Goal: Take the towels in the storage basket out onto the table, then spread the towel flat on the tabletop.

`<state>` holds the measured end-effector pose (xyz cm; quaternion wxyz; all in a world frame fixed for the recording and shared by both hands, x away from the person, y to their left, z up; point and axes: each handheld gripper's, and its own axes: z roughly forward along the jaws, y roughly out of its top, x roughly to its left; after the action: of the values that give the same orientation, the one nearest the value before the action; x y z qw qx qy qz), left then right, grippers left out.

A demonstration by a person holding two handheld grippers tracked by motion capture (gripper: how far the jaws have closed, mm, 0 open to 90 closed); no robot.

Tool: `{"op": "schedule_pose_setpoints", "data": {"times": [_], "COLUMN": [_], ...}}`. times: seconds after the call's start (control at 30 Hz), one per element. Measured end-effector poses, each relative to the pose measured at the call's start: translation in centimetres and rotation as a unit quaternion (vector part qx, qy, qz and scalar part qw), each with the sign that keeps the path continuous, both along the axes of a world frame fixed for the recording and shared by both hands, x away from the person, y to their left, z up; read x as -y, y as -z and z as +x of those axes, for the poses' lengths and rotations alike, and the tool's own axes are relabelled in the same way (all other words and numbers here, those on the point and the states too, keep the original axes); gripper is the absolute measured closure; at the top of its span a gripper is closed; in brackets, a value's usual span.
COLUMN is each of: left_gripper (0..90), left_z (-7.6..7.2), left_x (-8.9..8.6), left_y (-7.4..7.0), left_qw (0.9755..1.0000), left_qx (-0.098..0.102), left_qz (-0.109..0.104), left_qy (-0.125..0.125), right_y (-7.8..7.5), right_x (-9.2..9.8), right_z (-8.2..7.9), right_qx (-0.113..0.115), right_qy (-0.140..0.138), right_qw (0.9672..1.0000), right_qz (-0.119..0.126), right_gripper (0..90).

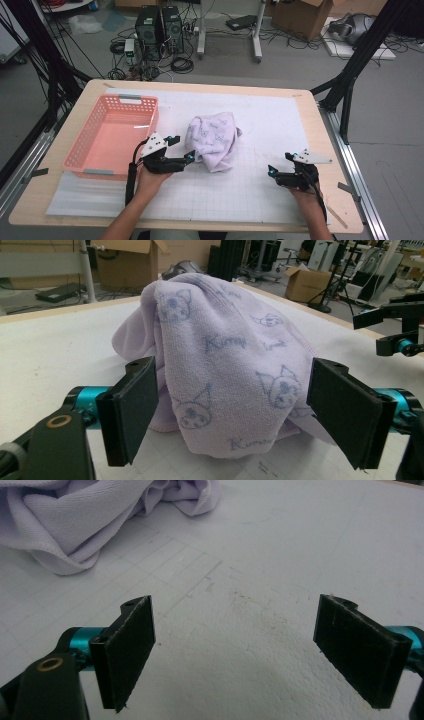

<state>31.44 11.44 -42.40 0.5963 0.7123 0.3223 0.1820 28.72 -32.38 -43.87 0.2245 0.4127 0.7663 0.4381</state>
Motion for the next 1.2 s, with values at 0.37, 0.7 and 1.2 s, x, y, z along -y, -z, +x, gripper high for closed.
{"op": "schedule_pose_setpoints", "data": {"times": [0.37,0.7,1.2], "left_gripper": [21.7,28.0,31.5], "left_z": [0.0,0.1,0.1], "left_x": [0.0,0.0,-0.1], "left_y": [0.0,0.0,0.4], "left_qw": [1.0000,1.0000,0.9999], "left_qx": [-0.001,0.001,-0.014], "left_qz": [-0.002,0.002,0.007], "left_qy": [0.001,-0.003,0.005], "right_y": [-0.1,-0.1,0.5], "right_x": [-0.6,-2.4,-12.7], "right_z": [-0.1,0.8,5.2], "right_qx": [0.003,-0.022,-0.061], "right_qy": [-0.009,-0.044,-0.199], "right_qw": [0.9999,0.9987,0.9781], "right_qz": [-0.003,0.011,-0.014], "right_gripper": [16.0,20.0,48.0]}}
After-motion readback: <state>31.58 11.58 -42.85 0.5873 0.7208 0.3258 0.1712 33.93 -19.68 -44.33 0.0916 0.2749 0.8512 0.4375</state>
